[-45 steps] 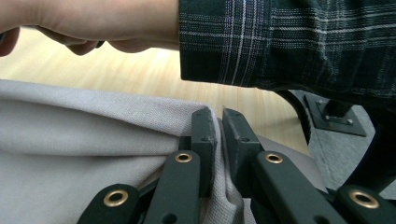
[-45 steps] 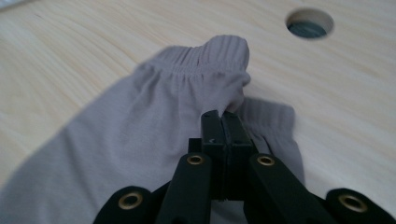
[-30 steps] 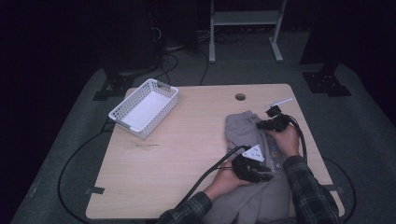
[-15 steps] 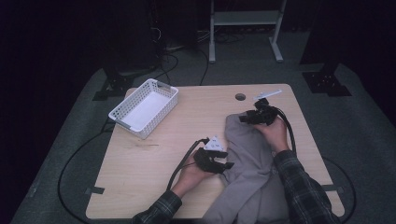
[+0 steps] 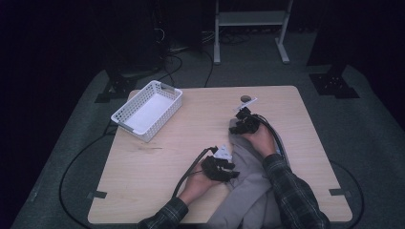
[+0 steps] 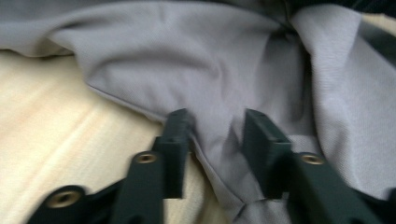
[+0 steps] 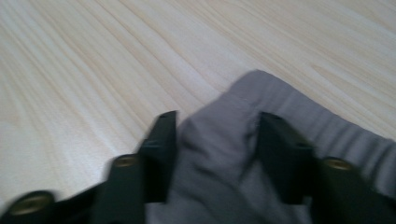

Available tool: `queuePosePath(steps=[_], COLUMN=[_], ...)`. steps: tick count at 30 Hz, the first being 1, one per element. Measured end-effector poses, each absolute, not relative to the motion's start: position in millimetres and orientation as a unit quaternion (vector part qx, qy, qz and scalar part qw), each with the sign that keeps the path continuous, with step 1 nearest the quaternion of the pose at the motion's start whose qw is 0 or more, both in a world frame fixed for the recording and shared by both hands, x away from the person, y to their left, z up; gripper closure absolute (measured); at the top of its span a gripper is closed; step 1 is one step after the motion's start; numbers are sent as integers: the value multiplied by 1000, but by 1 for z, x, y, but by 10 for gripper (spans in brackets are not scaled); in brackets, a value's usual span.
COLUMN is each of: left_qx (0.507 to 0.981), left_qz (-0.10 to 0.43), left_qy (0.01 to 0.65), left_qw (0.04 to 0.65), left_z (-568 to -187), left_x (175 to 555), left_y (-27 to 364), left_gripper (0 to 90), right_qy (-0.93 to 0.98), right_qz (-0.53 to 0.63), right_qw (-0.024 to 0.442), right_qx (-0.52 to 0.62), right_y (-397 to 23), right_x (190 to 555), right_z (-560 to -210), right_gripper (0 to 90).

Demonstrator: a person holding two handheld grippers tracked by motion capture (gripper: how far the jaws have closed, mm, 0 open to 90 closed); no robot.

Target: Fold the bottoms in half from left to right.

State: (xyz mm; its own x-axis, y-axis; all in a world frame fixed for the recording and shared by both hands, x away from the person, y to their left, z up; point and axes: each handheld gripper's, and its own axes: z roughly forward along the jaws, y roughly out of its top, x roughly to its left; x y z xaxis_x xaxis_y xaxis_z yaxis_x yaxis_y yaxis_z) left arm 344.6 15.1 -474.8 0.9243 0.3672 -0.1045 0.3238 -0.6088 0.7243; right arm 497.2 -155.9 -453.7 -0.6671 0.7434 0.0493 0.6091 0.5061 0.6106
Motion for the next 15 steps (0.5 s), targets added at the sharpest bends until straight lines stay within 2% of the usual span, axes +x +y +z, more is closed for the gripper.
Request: queuePosePath(steps=[1,2,4,5,15], left_qx=[896,896,896,897,900], left_qz=[25,18,16,15,44], left_qy=[192,192,194,192,213], left_qw=[400,400,400,397,378], left_z=[-476,-476,-476,-476,-470], left_x=[344,344,344,344,347], left_y=[15,15,14,15,41], left_gripper=[685,741,810,822,845], right_qy=[860,861,863,863,840], right_qz=[305,303,297,296,291], right_qw=[109,110,113,113,160], right_qx=[395,394,392,393,429], right_y=[-156,-156,-157,-158,-171], right_x=[498,499,499,500,509], right_z=[-454,-455,-456,-457,-452], right_gripper=[635,723,829,869,892])
